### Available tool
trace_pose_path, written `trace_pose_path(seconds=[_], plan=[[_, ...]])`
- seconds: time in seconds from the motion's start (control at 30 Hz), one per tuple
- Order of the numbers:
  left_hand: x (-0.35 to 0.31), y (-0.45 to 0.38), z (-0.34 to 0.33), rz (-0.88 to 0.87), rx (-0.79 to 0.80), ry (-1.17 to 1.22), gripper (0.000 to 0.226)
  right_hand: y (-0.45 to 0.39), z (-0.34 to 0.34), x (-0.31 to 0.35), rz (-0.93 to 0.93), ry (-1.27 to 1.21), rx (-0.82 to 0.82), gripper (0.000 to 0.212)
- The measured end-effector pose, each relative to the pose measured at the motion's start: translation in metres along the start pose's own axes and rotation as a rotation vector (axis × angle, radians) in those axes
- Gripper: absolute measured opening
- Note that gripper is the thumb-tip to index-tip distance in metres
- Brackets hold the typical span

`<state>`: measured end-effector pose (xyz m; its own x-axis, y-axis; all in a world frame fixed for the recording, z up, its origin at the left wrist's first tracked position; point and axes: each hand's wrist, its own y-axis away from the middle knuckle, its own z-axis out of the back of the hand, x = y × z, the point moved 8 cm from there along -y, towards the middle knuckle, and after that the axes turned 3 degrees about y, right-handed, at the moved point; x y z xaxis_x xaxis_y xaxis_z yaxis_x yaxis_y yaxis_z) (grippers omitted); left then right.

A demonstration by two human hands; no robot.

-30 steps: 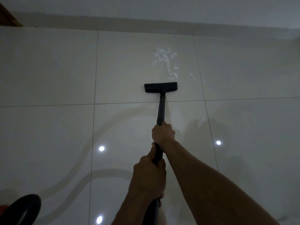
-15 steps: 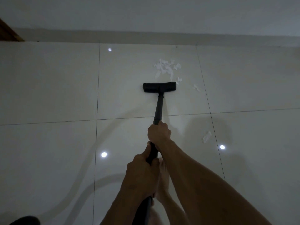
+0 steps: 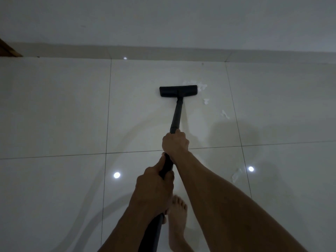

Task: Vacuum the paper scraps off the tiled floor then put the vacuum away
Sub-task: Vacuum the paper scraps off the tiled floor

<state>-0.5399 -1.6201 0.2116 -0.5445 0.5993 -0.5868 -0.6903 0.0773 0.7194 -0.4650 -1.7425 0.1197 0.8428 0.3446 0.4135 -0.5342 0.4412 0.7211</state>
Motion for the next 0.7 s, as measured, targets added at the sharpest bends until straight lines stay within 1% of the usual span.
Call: trace_pose_path(seconds=[0.3,0.63,0.7], plan=[[-0.053,-0.063,0.017,-0.015,0.001,-0.003,0.033,-0.057,0.023,0.058,0.010,-0.033,-0.011,0.045],[-0.109,-0.123,0.019,0.008,0.036,0.078,0.015,-0.121,0.061,0.108,0.042,-0.053,-0.067,0.045],[-0.118,-0.133,0.014,0.021,0.049,0.098,0.016,-0.132,0.071,0.113,0.046,-0.036,-0.074,0.046]])
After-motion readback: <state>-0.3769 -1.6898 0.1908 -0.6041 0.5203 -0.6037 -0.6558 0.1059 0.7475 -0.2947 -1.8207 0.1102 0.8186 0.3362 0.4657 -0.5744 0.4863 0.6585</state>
